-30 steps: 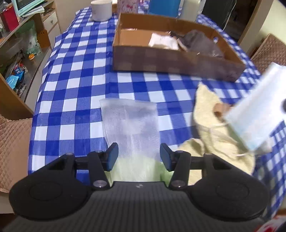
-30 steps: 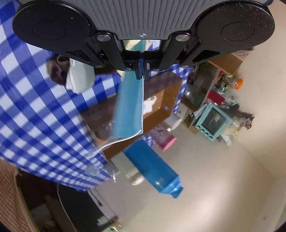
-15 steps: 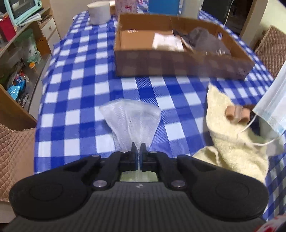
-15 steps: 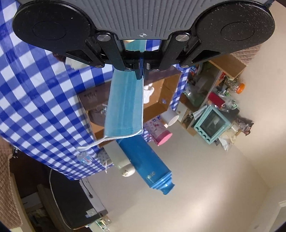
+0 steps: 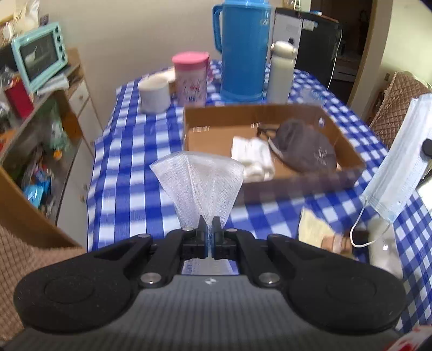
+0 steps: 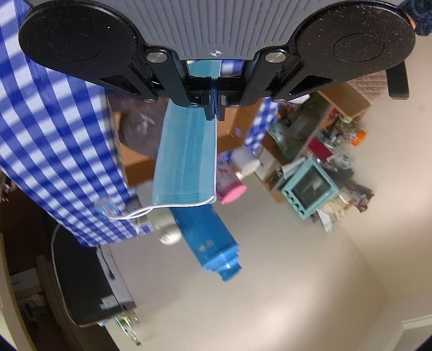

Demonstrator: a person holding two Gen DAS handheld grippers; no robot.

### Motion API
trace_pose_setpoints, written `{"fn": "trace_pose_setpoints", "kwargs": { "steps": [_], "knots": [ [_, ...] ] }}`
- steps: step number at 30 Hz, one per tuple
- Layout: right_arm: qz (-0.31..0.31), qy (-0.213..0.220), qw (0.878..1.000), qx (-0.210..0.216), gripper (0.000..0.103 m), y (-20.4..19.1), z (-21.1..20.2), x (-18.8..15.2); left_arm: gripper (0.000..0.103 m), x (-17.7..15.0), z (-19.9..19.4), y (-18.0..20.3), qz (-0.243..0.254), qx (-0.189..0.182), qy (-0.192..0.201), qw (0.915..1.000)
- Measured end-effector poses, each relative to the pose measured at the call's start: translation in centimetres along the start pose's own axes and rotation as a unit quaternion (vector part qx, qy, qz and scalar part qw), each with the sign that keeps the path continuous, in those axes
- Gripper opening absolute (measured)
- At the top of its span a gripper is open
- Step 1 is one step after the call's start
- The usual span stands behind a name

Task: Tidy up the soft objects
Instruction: 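Carry the bag and blue mask over the tray and open the right tool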

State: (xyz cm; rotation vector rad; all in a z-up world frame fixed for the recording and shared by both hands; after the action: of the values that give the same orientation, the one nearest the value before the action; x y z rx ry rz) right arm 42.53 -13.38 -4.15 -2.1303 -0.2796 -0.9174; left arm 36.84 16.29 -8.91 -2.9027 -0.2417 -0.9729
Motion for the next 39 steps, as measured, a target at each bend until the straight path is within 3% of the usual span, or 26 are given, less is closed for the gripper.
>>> {"fn": "trace_pose_setpoints", "kwargs": {
  "steps": [5, 11, 23, 31, 35, 39],
  "knots": [
    [-0.019, 0.023, 0.999, 0.018, 0.000, -1.3, 0.2, 3.2, 0.002, 3.2, -0.5, 0.7, 0.009, -0.007, 0.027, 0.9996],
    [-0.057, 0.029, 0.998, 0.008, 0.000, -2.0, 1.6, 5.3, 0.002, 5.9, 0.1, 1.3, 0.017, -0.005, 0.040, 0.9990],
    [-0.123, 0.015, 0.990, -0.069, 0.000, 1.3, 7.6, 7.8, 0.002, 12.4, 2.7, 1.5, 0.028, -0.001, 0.061, 0.9977],
    [-0.224, -0.015, 0.964, -0.145, 0.000, 3.2, 12.6, 7.0, 0.002, 16.1, 6.3, 2.3, 0.042, -0.002, 0.061, 0.9972],
    [-0.276, -0.062, 0.943, -0.175, 0.000, 4.3, 15.9, 4.2, 0.002, 15.4, 8.9, 3.0, 0.046, -0.011, 0.039, 0.9981],
    [-0.286, -0.111, 0.937, -0.165, 0.000, 5.1, 18.7, 1.3, 0.002, 13.9, 11.3, 3.2, 0.045, -0.015, 0.011, 0.9988]
  ]
}}
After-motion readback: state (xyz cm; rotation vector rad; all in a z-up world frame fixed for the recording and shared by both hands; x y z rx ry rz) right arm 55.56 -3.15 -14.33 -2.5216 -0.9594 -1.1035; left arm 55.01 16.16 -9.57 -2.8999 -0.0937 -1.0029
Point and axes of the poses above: each gripper's, at about its wrist camera, not at the fingertips, and z roughly the way its jaws point, y to its right, x to its top, the point moved 7 cm from there along z, roughly the way its jaws point, and after that the axes turned 4 degrees about -y, right-handed, at the moved point
